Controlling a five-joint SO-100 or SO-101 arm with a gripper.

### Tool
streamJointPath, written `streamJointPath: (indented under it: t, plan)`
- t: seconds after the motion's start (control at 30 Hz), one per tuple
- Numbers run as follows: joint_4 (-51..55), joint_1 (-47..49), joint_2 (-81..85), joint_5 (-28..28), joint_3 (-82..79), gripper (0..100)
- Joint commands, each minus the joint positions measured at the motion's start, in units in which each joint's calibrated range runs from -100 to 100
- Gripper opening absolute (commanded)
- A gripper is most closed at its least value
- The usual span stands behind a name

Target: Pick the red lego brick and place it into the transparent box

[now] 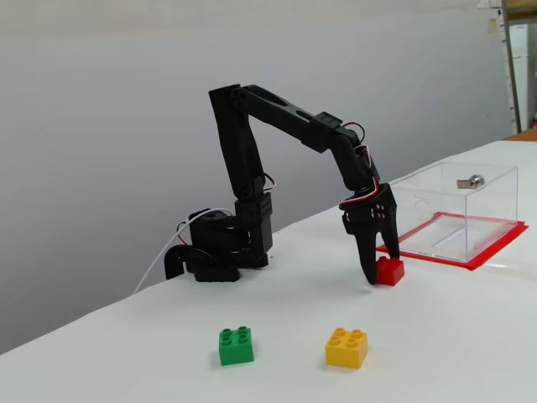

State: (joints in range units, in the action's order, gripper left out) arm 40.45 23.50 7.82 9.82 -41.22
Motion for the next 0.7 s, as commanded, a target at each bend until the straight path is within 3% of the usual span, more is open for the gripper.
streamJointPath:
  t: [0.0,0.27,0.53,0.67]
  plan:
    - [-0.1,-0.8,0.2,-0.3,1.3,34]
    - [0.2,-0.8,0.2,-0.3,1.3,32]
    - [0.3,-0.9,1.0,-0.3,1.3,3]
    - [1.2,-0.9,1.1,-0.4,1.2,1]
